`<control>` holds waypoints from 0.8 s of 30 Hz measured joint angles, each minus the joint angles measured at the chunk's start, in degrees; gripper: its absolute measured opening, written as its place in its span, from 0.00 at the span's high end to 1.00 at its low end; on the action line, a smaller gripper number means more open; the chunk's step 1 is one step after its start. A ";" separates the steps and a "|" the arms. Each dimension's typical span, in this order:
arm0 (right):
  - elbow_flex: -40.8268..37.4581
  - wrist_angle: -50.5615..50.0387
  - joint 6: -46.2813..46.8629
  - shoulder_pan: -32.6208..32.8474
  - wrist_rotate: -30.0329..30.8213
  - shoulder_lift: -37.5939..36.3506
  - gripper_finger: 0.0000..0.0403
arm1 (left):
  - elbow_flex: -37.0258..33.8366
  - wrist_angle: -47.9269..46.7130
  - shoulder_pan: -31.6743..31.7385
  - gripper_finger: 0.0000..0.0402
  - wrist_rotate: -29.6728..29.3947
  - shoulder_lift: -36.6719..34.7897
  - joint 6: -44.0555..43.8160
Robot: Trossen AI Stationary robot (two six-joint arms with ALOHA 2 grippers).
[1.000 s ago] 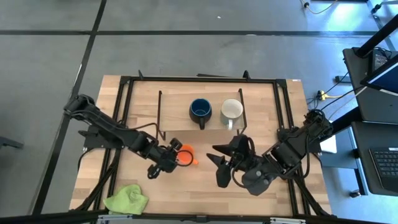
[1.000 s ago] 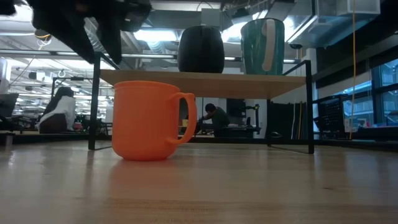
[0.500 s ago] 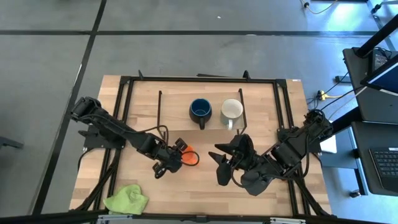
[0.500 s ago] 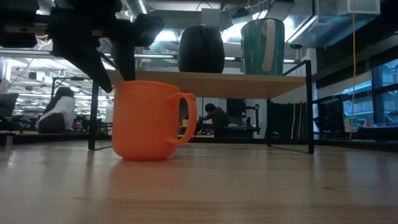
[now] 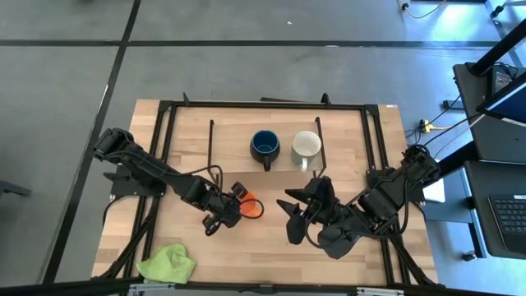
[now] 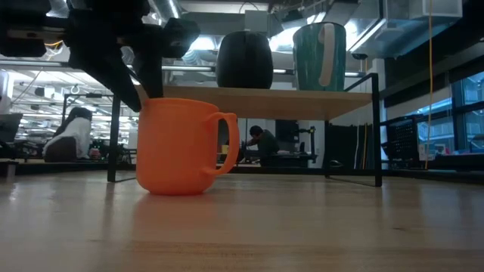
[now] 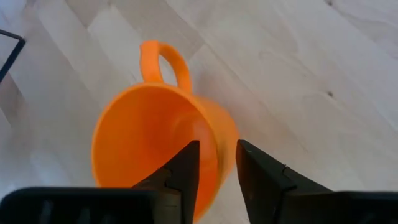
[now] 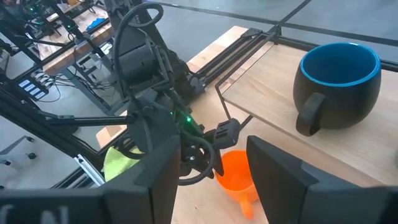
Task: Stack small to large cups/mugs on shelf
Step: Put the orange mug on the shelf
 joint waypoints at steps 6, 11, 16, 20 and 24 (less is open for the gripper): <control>0.00 0.04 0.01 0.00 0.00 0.00 0.54 | 0.00 0.02 0.86 0.80 0.48 0.00 -0.05; 0.00 0.05 1.31 0.00 -0.02 0.00 0.54 | 0.00 0.00 1.29 0.80 1.32 0.00 -0.13; 0.00 0.05 1.50 0.04 -0.02 0.00 0.54 | -0.08 0.07 1.31 0.80 1.37 0.00 -0.13; 0.00 0.05 1.50 0.04 -0.02 0.00 0.54 | -2.24 1.22 1.33 0.79 2.48 0.02 0.00; 0.00 0.05 1.49 0.04 -0.02 0.00 0.54 | -2.75 0.98 1.15 0.79 0.31 0.04 -0.01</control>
